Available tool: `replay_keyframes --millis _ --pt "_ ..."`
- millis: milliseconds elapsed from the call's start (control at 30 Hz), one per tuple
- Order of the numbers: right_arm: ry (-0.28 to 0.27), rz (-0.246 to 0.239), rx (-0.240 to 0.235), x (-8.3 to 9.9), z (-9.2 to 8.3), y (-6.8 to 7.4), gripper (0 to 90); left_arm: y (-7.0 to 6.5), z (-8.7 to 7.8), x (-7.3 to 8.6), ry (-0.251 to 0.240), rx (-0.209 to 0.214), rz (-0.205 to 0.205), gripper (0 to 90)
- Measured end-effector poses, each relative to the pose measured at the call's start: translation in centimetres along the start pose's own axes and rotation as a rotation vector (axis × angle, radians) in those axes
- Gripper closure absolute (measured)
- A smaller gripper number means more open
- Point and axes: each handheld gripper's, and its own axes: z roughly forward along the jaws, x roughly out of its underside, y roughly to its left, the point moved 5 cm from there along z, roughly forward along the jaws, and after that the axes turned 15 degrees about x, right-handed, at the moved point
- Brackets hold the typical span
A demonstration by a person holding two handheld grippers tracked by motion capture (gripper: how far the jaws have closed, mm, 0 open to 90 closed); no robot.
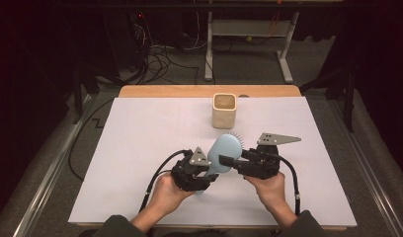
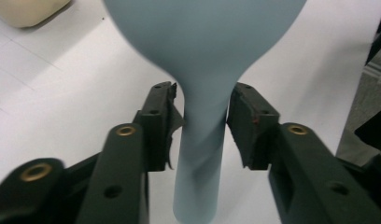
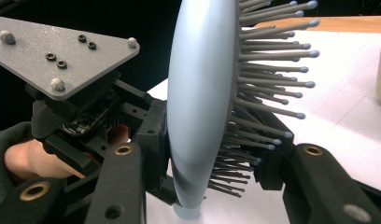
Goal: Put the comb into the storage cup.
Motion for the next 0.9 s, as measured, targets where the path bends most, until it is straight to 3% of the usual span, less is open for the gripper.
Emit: replay_keyframes --millis 167,533,700,900 --pt "0.004 0.000 0.005 -0.4 -0.1 -0.2 56.2 0.6 -0.9 0.8 -0.058 0.015 -0.027 48.1" --pt "0.023 0.001 0.015 -0.3 -0.1 -0.6 56.0 1.9 -3.1 2.8 -0.163 -0.042 -0.051 37.3" --pt "0.033 0.007 0.011 -0.2 -0.1 -0.8 55.8 2.4 -4.2 3.8 -0.199 -0.103 -0.059 34.2" --pt "0.036 0.021 0.008 -0.2 -0.2 -1.0 55.7 3.0 -5.4 5.1 -0.237 -0.140 -0.077 33.0"
